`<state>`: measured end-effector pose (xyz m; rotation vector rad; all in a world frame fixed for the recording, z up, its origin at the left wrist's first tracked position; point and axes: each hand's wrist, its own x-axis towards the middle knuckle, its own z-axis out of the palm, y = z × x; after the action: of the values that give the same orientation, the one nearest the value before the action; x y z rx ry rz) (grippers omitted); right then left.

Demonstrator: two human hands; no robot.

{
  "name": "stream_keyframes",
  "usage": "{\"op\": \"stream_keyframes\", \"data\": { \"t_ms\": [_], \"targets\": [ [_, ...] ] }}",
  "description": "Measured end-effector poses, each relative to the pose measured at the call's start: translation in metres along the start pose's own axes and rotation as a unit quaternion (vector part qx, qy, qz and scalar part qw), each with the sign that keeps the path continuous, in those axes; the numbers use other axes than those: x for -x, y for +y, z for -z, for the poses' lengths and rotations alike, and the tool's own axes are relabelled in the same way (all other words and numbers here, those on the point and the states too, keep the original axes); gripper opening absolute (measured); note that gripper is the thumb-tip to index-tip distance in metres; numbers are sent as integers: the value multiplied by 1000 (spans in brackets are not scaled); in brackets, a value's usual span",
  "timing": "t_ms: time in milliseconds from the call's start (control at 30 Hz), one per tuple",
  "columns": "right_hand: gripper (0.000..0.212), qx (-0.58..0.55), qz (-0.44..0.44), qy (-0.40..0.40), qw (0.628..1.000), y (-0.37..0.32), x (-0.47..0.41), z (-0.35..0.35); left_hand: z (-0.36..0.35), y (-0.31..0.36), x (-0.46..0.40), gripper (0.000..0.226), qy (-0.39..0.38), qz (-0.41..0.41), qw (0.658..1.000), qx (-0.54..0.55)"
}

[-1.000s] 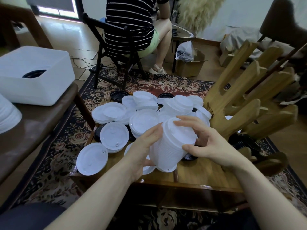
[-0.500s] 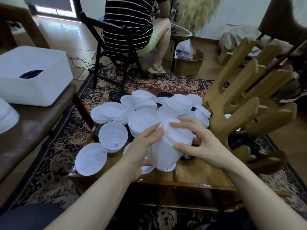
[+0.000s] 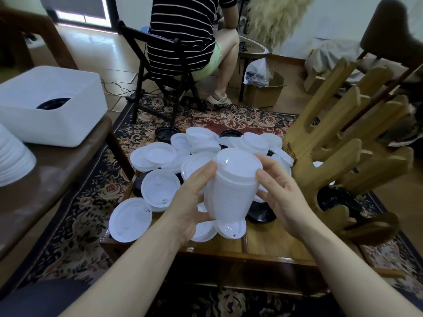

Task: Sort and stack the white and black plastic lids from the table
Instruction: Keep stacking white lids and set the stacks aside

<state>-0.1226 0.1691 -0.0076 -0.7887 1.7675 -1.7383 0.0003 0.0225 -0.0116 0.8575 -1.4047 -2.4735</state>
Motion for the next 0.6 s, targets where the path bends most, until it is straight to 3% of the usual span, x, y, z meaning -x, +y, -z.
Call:
{"op": "stream_keyframes", "data": {
  "t_ms": [167, 333, 600],
  "targets": [
    [67, -29, -79, -74, 994, -3, 2, -12, 3, 6, 4, 45, -55, -63, 996, -27],
    [94, -41, -84, -72, 993, -6, 0, -17, 5, 7, 5, 50, -53, -83, 994, -38],
    [79, -49, -84, -71, 993, -4, 1, -21, 9, 8, 4, 38, -43, -80, 994, -64]
  ]
}}
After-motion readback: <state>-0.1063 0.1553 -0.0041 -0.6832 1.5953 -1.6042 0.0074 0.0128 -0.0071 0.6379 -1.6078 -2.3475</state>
